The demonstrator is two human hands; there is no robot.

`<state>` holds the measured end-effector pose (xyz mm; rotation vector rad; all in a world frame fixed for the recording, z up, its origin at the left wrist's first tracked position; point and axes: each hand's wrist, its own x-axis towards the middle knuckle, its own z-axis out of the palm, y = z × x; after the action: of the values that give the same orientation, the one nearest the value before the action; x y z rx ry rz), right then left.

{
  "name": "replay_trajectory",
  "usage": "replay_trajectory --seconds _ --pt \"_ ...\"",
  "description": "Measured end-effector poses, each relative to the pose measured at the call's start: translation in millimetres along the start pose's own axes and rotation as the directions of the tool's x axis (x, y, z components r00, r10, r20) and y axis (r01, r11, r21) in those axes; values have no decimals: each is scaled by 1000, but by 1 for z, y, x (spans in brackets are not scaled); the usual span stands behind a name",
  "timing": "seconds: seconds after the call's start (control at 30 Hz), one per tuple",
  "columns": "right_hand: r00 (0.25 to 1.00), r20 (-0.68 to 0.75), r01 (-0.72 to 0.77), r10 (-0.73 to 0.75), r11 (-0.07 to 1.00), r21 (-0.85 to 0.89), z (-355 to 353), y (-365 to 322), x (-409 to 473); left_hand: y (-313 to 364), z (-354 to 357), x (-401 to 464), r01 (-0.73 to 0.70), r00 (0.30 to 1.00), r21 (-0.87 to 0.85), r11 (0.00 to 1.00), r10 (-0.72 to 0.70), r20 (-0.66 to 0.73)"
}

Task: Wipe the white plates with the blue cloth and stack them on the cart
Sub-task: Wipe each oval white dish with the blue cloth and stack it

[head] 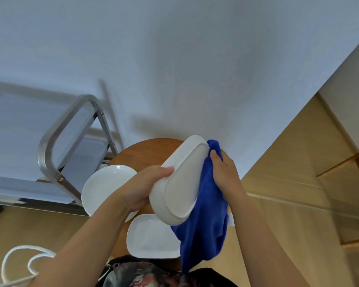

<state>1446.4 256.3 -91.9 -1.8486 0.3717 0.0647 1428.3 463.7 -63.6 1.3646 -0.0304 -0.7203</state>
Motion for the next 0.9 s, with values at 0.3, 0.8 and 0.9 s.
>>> replay_trajectory --seconds 0.3,0.8,0.9 --pt "968 -93 -202 231 947 252 -15 4 -6 -7 41 21 -223 970 931 288 158 184" --pt "964 -54 -216 260 886 410 -50 47 5 -44 7 37 179 873 313 933 -4 -487" --pt "964 -7 -244 265 898 366 -45 54 5 -61 9 40 149 901 91 985 -98 -422"
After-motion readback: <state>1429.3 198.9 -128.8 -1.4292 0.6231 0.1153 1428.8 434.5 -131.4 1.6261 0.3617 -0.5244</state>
